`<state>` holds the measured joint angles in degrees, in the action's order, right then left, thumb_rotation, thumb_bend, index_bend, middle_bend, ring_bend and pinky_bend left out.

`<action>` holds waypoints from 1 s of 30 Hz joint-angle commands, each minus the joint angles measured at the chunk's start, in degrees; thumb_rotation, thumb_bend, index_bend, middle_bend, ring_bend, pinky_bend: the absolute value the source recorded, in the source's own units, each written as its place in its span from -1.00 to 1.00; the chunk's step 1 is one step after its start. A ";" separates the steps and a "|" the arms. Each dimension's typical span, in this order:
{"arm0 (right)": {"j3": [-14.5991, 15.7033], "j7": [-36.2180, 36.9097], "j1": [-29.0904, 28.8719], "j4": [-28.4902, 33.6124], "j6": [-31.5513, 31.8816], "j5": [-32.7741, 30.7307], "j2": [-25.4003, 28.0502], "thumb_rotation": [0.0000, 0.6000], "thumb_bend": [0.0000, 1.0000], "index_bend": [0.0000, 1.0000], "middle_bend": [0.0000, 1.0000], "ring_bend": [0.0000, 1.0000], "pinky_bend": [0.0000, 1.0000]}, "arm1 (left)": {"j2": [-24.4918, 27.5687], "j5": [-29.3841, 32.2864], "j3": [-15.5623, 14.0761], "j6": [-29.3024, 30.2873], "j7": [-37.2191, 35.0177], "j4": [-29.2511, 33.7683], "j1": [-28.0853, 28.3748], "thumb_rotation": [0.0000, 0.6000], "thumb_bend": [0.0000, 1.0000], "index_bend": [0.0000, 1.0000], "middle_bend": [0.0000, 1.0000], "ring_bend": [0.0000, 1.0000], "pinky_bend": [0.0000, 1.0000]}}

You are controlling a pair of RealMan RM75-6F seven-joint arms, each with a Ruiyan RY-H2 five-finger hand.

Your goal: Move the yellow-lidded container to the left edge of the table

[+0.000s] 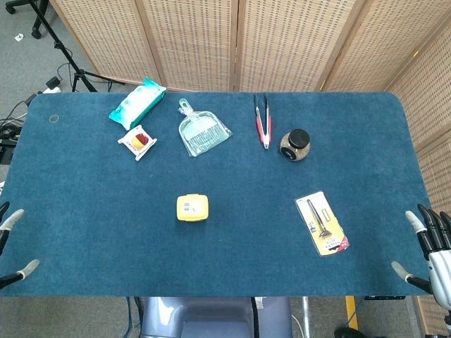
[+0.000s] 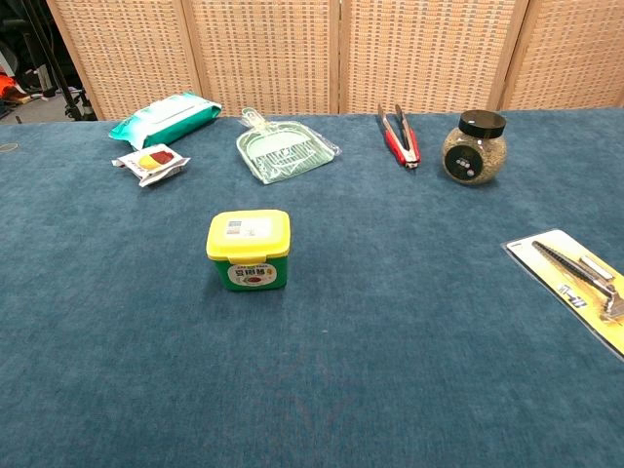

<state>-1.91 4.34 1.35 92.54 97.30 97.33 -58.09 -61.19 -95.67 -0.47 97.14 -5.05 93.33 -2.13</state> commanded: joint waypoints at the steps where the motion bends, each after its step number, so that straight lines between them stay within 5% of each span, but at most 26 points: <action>1: -0.15 -0.41 0.11 0.06 0.16 -0.30 -0.09 1.00 -1.00 -0.90 -1.00 -1.00 -1.00 | 0.10 0.02 -0.01 -0.10 -0.15 0.01 0.04 1.00 -1.00 -1.00 -1.00 -1.00 -1.00; 15: -0.14 0.53 0.19 1.14 -0.08 -0.95 0.82 1.00 -1.00 -0.90 -1.00 -1.00 -1.00 | 0.53 -0.49 -0.08 -7.12 0.56 1.86 4.19 1.00 -1.00 -1.00 -1.00 -1.00 -1.00; 24: -0.24 1.61 0.15 1.35 -0.35 -1.52 1.38 1.00 -1.00 -0.90 -1.00 -1.00 -1.00 | 0.16 -2.92 3.37 -25.78 0.47 8.75 19.09 1.00 -1.00 -1.00 -1.00 -1.00 -1.00; 30: -0.44 3.16 0.06 1.50 -0.61 -2.20 2.02 1.00 -1.00 -0.90 -1.00 -1.00 -1.00 | -6.78 6.55 7.53 -38.48 10.81 13.16 27.04 1.00 -1.00 -1.00 -1.00 -1.00 -1.00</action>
<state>-2.28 7.30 1.44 94.04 96.74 95.28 -56.19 -63.79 -94.69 4.29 65.13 -0.01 103.44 20.06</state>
